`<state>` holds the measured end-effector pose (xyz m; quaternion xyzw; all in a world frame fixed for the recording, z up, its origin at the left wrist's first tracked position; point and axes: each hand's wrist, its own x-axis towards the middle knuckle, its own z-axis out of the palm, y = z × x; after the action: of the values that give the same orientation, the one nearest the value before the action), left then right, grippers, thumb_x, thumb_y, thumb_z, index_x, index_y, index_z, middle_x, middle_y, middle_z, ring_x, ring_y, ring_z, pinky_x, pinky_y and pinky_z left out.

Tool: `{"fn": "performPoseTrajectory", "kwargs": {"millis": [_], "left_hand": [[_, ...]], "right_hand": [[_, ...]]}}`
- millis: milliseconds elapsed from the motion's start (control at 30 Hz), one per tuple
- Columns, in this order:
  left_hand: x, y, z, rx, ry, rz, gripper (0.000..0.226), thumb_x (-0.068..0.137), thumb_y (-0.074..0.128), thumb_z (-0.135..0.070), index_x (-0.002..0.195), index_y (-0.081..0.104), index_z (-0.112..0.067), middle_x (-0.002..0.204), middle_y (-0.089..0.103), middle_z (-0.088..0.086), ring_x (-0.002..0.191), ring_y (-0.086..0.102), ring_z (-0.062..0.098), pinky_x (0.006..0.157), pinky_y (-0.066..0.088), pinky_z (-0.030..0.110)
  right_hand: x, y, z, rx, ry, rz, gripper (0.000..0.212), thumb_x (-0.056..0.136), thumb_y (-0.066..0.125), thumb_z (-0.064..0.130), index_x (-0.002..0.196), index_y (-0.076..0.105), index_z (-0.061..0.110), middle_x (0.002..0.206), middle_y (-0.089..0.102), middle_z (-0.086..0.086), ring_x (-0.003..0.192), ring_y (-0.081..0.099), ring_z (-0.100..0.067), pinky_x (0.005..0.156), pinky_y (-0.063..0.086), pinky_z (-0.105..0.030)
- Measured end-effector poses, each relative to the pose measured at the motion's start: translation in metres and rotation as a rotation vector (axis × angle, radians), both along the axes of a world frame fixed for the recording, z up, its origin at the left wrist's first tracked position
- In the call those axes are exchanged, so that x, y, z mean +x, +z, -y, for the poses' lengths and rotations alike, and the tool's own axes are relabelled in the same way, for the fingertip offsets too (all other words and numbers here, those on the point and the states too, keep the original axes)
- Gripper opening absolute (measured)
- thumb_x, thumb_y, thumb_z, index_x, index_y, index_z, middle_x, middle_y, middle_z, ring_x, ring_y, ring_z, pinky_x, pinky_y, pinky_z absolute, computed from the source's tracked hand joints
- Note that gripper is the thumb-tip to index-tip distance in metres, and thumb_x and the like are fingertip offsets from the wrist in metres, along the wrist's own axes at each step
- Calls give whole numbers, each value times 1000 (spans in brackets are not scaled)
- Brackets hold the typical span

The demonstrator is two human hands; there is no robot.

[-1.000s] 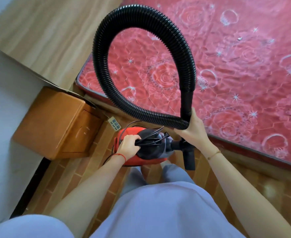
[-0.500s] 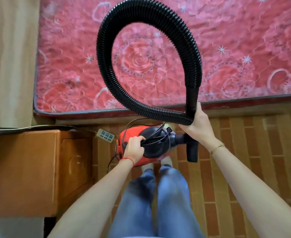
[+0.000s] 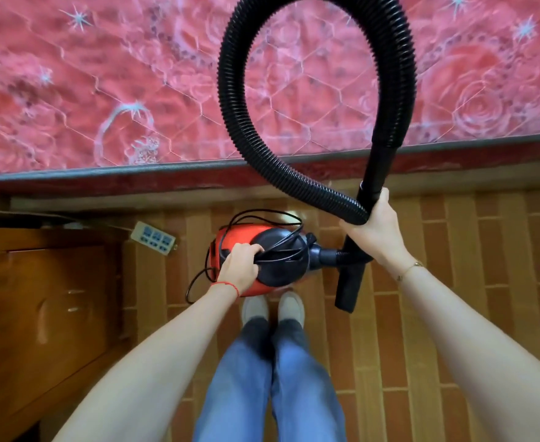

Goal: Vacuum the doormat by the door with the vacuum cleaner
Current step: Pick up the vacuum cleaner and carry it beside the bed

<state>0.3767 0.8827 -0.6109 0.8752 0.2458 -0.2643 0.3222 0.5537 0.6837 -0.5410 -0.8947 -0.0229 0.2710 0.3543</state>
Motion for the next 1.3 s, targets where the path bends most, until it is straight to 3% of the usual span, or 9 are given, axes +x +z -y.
{"fn": "performPoseTrajectory", "kwargs": {"millis": [233, 400, 567, 667, 833, 1000, 1133, 1233, 1300], "left_hand": [[9, -78, 3, 42, -42, -20, 41, 82, 55, 0, 120, 61, -13, 112, 63, 13, 112, 50, 30, 96, 43, 38], [11, -118, 3, 15, 34, -46, 39, 81, 59, -2, 117, 64, -17, 106, 67, 15, 105, 60, 36, 86, 51, 39], [17, -142, 1, 11, 46, -79, 47, 84, 62, -7, 129, 57, -18, 116, 66, 15, 109, 60, 38, 88, 51, 40], [16, -150, 0, 22, 15, -62, 48, 84, 63, -7, 131, 55, -17, 119, 64, 15, 109, 60, 38, 87, 52, 43], [19, -150, 0, 45, -7, -55, 47, 87, 61, -9, 132, 53, -16, 122, 58, 17, 109, 58, 38, 87, 51, 45], [21, -144, 4, 74, 0, -74, 41, 89, 58, -8, 129, 52, -12, 118, 54, 17, 107, 55, 38, 85, 49, 42], [18, -140, 6, 110, -15, -58, 40, 89, 55, -8, 129, 52, -10, 117, 55, 17, 112, 50, 35, 89, 47, 41], [13, -134, 7, 141, -7, 7, 53, 86, 58, -8, 137, 46, -12, 118, 55, 17, 113, 48, 35, 96, 43, 40], [10, -127, 9, 179, -20, 137, 58, 81, 63, -8, 136, 45, -12, 117, 55, 15, 110, 49, 33, 95, 44, 41]], "right_hand": [[8, -83, 6, -6, -9, -6, 61, 73, 74, 31, 120, 37, 26, 95, 57, 9, 87, 60, -19, 73, 51, -34], [14, -120, 2, -5, -10, -13, 59, 72, 73, 31, 118, 36, 27, 97, 57, 7, 87, 61, -15, 70, 49, -31], [21, -147, -5, -25, -10, -4, 61, 72, 76, 29, 118, 37, 23, 94, 56, 9, 88, 61, -16, 70, 49, -30], [26, -155, -10, -59, -4, -13, 60, 71, 78, 29, 113, 37, 17, 98, 56, 3, 92, 60, -20, 74, 53, -36], [30, -160, -15, -74, 3, -29, 62, 70, 80, 30, 108, 33, 17, 103, 57, -2, 95, 60, -22, 72, 52, -34], [26, -157, -16, -65, -2, -32, 75, 63, 84, 39, 112, 32, 17, 110, 55, -5, 102, 57, -21, 80, 52, -34], [15, -149, -17, -133, 2, 21, 100, 47, 80, 64, 121, 37, 13, 116, 52, -6, 113, 52, -25, 92, 51, -46], [-2, -144, -17, -193, 31, 62, 133, 52, 83, 64, 150, 13, 7, 143, 38, -13, 137, 31, -29, 112, 35, -46], [-12, -143, -17, -213, 23, 90, 139, 57, 84, 60, 153, 0, 5, 153, 25, -13, 144, 19, -29, 117, 26, -47]]}}
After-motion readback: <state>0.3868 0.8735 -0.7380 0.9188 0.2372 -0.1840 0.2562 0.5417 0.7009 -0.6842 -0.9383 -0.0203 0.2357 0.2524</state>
